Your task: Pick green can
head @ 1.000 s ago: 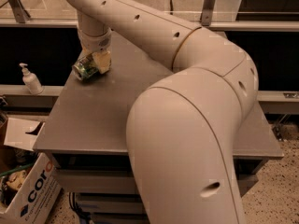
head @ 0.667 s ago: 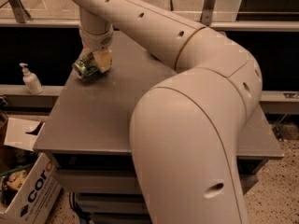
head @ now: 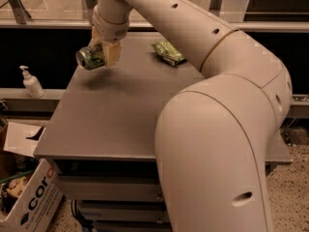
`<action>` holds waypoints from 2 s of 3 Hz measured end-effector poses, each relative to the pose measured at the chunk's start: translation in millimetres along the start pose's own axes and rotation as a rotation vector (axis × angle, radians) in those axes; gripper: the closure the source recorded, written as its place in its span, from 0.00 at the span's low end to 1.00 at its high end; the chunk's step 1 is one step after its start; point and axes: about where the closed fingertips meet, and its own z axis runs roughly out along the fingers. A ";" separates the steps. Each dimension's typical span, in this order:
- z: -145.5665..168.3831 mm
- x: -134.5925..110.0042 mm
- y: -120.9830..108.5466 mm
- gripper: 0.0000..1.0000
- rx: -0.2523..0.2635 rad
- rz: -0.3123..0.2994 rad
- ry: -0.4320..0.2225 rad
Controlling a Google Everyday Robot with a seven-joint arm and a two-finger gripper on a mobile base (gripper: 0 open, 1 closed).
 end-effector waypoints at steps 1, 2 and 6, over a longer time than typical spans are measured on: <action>-25.0 -0.4 -2.3 1.00 0.059 0.056 -0.110; -48.2 0.8 -0.7 1.00 0.119 0.112 -0.216; -96.0 13.8 30.6 1.00 0.234 0.235 -0.455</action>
Offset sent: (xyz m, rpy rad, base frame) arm -0.0166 -0.0404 0.0758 0.4154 0.1177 -0.0418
